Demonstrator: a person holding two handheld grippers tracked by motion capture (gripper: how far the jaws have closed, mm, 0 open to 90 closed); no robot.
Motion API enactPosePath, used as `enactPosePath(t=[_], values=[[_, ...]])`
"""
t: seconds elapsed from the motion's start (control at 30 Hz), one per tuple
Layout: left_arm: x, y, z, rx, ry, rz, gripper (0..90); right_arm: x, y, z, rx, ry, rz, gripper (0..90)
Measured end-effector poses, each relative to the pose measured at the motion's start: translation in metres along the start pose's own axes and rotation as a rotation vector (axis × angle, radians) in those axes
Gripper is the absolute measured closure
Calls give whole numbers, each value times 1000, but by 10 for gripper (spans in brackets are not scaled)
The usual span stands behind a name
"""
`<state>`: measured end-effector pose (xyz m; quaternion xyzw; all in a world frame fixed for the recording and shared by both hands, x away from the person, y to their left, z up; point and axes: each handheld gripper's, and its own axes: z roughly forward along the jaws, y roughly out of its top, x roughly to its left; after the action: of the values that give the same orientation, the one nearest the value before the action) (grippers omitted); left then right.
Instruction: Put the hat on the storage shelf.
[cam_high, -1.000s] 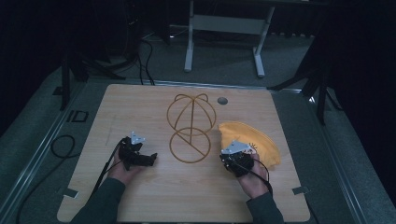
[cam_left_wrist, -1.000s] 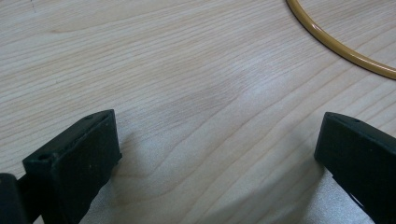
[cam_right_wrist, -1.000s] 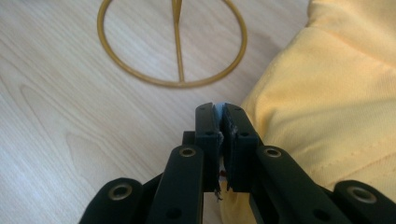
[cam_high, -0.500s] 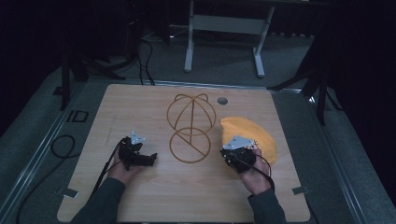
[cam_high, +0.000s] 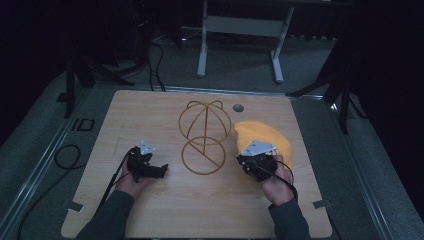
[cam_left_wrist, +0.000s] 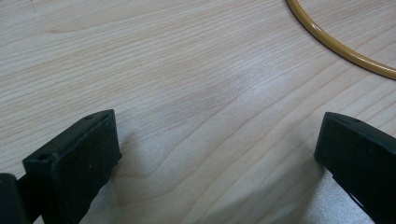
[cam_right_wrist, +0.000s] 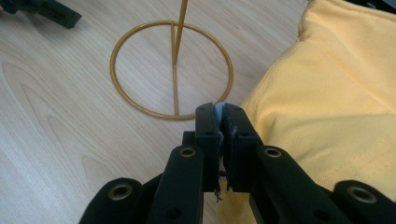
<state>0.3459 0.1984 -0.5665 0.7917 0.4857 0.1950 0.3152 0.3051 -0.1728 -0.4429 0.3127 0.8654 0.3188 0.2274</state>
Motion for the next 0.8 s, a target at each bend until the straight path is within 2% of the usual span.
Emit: enactPosePath(t=[0.17,0.47,0.8], values=[[0,0,0,0,0,0,1,-3,3,-3,-4,-4,4,857],[0,0,0,2,0,1,1,-18,12,-17,-14,-3,12,856],[0,0,0,3,0,0,1,-25,17,-22,-13,-13,12,854]])
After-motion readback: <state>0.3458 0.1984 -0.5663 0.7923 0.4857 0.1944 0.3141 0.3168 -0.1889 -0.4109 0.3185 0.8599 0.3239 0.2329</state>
